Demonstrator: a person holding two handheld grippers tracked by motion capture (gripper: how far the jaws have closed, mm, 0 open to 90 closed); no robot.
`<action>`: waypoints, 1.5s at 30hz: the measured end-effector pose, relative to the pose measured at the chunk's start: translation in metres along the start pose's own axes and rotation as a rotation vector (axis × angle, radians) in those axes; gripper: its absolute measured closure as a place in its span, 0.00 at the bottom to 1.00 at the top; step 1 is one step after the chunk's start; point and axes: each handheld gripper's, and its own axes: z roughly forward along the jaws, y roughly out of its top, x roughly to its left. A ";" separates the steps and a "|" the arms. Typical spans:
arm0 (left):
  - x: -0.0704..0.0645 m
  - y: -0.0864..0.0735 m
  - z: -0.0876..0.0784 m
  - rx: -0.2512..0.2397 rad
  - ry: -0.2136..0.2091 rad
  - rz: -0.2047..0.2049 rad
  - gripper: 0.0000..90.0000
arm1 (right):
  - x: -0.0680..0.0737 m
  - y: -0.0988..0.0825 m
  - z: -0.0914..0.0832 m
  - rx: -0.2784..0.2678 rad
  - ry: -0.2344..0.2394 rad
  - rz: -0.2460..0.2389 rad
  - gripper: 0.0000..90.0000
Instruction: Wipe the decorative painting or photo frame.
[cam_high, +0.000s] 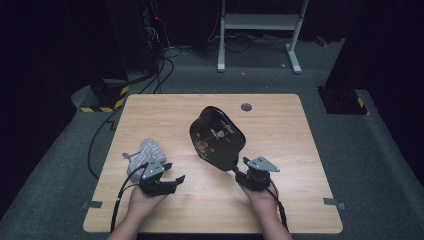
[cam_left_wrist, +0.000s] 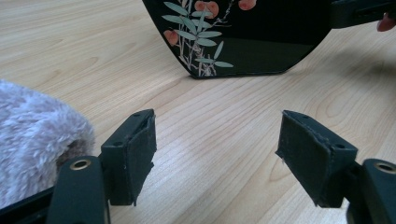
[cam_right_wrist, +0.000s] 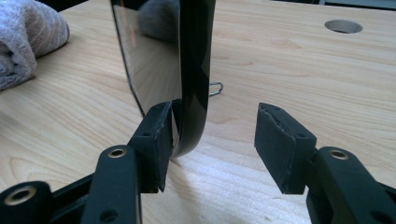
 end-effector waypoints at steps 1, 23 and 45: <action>0.000 0.000 -0.001 -0.002 0.001 -0.003 0.31 | -0.001 0.000 0.001 -0.001 -0.001 -0.002 0.53; 0.007 -0.012 -0.021 -0.005 0.051 -0.032 0.32 | -0.006 0.010 0.019 -0.033 -0.054 -0.022 0.75; 0.003 -0.004 -0.015 -0.019 0.024 -0.012 0.32 | -0.011 0.010 0.012 -0.035 -0.070 0.012 0.59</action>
